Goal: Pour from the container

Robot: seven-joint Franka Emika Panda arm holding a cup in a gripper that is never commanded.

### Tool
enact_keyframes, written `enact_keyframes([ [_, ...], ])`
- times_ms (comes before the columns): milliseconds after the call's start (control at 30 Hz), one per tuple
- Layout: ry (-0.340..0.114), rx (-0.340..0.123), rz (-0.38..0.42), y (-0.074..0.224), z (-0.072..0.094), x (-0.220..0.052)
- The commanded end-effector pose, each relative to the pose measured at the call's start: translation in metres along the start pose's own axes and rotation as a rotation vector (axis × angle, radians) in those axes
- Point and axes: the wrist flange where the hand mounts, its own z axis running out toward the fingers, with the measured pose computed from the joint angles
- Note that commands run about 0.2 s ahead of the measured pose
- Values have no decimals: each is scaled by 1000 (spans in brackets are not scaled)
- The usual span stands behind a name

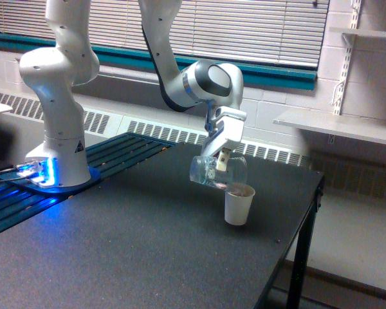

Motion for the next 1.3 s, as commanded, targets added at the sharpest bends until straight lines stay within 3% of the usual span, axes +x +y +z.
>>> enact_keyframes([
  [33,6,-6,-30,-3,-1,0],
  [733,23,15,-11,10,-12,6],
  [1300,64,74,87,61,-38,9],
])
